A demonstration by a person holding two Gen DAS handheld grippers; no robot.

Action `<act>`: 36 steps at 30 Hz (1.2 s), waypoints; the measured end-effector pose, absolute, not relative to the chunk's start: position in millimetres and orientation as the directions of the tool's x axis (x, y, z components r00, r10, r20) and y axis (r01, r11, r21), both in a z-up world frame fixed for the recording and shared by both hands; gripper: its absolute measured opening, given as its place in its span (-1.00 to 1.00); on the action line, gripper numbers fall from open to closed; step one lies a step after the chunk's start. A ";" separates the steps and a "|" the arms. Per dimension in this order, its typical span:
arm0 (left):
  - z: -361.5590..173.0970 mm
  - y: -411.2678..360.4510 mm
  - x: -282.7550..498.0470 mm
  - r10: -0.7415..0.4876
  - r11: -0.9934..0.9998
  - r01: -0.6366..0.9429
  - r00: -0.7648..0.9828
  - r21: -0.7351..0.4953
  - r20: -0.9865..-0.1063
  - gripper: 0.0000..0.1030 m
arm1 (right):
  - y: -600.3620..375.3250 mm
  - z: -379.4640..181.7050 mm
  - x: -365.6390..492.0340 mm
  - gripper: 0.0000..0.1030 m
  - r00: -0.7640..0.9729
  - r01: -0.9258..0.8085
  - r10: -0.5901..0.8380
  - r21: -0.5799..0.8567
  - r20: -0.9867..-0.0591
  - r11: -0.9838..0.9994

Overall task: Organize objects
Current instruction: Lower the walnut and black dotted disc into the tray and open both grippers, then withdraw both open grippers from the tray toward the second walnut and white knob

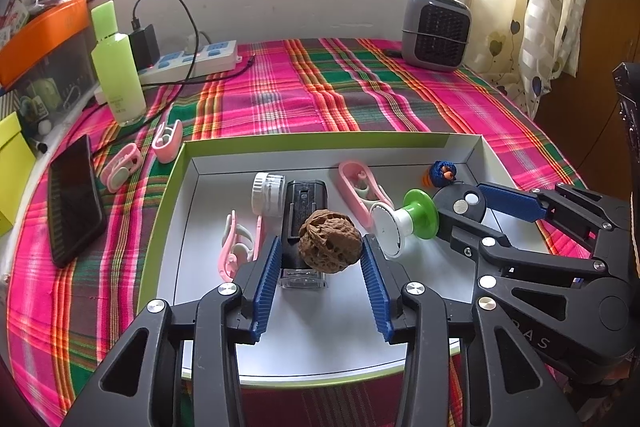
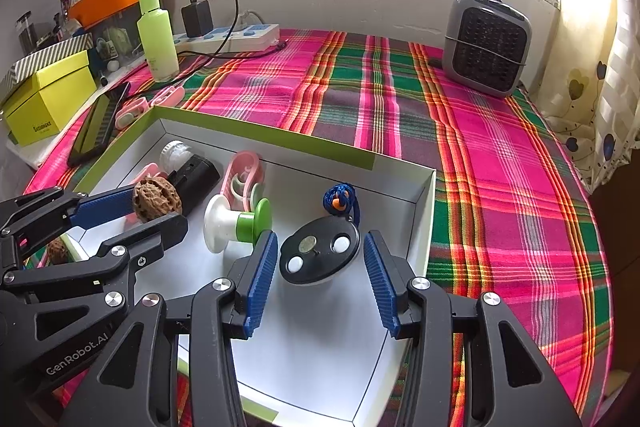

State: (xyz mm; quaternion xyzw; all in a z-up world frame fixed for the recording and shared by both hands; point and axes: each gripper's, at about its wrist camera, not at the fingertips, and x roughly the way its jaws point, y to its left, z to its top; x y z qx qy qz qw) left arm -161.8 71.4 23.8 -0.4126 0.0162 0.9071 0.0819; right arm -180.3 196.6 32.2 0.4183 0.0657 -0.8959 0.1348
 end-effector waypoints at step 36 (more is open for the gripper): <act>30.3 66.4 -146.1 0.149 -0.986 -0.151 -0.644 -0.066 -0.750 -0.15 | 200.6 40.4 -161.2 -0.10 -0.629 0.282 -0.185 -0.001 -0.755 -0.959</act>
